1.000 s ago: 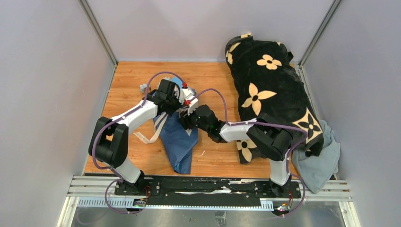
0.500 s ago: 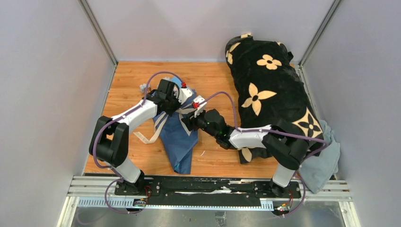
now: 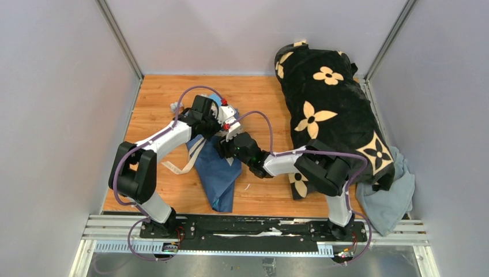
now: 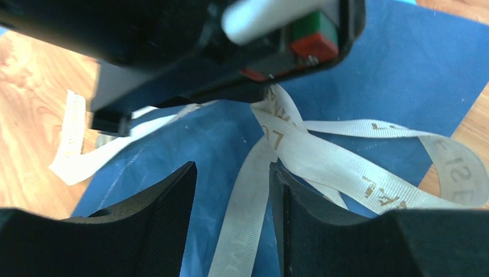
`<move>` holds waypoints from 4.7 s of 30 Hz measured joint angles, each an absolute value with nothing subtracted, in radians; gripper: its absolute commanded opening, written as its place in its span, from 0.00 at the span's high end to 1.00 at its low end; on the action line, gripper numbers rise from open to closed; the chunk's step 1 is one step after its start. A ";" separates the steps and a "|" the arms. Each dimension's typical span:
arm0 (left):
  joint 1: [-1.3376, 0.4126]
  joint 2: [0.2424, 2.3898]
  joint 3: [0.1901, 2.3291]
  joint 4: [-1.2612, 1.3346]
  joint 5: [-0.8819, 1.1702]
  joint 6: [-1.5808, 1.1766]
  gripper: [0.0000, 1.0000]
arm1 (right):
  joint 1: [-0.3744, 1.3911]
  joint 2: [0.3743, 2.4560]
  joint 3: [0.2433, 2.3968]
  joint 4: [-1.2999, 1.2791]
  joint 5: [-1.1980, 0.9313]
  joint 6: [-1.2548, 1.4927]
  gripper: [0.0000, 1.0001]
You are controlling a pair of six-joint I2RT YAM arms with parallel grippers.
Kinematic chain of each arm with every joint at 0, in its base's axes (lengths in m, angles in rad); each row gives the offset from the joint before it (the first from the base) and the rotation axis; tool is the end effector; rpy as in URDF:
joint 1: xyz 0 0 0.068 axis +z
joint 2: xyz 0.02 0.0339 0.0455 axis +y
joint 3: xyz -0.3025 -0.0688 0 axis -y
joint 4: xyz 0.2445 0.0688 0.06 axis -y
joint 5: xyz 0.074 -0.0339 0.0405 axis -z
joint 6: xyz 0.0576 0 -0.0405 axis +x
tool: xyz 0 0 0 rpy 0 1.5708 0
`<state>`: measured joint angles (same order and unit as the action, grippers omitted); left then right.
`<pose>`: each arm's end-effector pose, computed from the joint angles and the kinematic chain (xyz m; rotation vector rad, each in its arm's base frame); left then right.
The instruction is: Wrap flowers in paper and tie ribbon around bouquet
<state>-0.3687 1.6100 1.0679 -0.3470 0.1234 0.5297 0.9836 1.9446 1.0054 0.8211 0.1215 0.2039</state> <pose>0.3285 -0.1345 0.2392 1.1130 2.1851 -0.0810 0.2571 0.3737 0.2177 -0.5770 1.6528 0.7807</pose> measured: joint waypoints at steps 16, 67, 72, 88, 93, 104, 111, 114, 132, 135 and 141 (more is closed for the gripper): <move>-0.359 1.612 1.087 -0.402 0.143 0.527 0.35 | 0.984 2.039 1.056 0.745 0.213 0.224 1.00; 0.147 1.268 0.801 -0.502 -0.159 0.770 1.00 | 0.607 1.575 0.898 0.270 -0.443 0.261 1.00; 0.284 1.341 0.821 -0.475 -0.170 0.795 1.00 | 0.511 1.491 0.860 0.030 -0.502 0.224 1.00; 0.457 1.524 0.787 -0.253 -0.273 0.948 1.00 | 0.155 0.942 0.740 -0.201 -0.012 0.230 1.00; 0.529 1.601 0.786 -0.178 -0.285 0.994 1.00 | 0.008 0.919 0.680 -0.201 0.002 0.255 1.00; 0.531 1.516 0.810 -0.423 -0.112 1.070 0.29 | 0.157 1.112 0.842 -0.266 -0.140 0.112 0.32; 0.290 1.274 0.891 -0.702 0.083 1.142 0.26 | 0.410 1.168 1.002 -0.275 -0.338 -0.218 0.26; 0.125 1.231 0.912 -0.733 0.203 1.125 0.25 | 0.510 1.236 0.974 -0.170 -0.533 -0.398 0.27; -0.135 1.477 0.771 -0.460 0.221 0.957 1.00 | 0.685 1.822 0.984 0.109 -0.603 -0.619 1.00; -0.135 1.475 0.771 -0.451 0.172 0.913 1.00 | 0.678 1.801 0.981 0.144 -0.500 -0.568 1.00; -0.013 1.452 0.771 -0.378 0.099 0.834 1.00 | 0.614 1.588 0.912 0.173 -0.374 -0.432 1.00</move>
<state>-0.0128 1.4525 0.7712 -0.3779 0.0994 0.8337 0.6144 1.5883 0.9119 0.1730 -0.3737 -0.4324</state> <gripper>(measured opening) 0.007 0.007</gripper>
